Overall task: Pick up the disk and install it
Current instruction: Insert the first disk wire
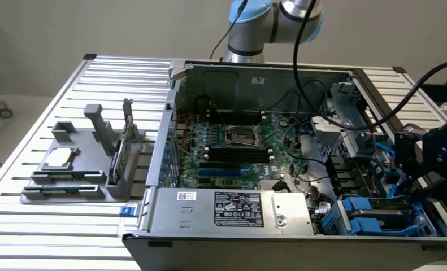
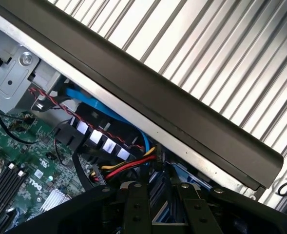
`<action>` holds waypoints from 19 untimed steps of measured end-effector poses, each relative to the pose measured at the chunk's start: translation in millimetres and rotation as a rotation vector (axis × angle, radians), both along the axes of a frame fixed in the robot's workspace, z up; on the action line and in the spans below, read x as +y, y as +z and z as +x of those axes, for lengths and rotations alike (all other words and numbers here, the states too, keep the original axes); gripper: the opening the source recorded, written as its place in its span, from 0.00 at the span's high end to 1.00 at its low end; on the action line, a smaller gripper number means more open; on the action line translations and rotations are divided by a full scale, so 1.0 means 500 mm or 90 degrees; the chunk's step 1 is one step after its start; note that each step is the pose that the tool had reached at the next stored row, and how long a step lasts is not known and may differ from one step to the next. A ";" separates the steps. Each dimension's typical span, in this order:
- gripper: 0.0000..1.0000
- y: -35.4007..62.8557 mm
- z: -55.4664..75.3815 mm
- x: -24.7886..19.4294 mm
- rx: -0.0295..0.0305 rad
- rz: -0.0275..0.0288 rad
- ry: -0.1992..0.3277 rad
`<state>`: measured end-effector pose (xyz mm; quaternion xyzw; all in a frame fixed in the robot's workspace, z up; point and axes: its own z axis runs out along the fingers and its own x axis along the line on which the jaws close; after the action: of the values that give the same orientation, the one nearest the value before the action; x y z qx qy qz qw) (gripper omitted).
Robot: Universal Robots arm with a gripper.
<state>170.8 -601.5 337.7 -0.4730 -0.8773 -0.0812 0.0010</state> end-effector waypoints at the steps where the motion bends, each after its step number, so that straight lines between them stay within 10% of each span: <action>1: 0.72 0.000 0.000 0.0024 0.0000 -0.0001 -0.001; 19: 0.72 0.001 0.007 0.0074 0.0043 0.0000 -0.019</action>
<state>174.3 -597.8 338.2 -0.4864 -0.8701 -0.0795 0.0027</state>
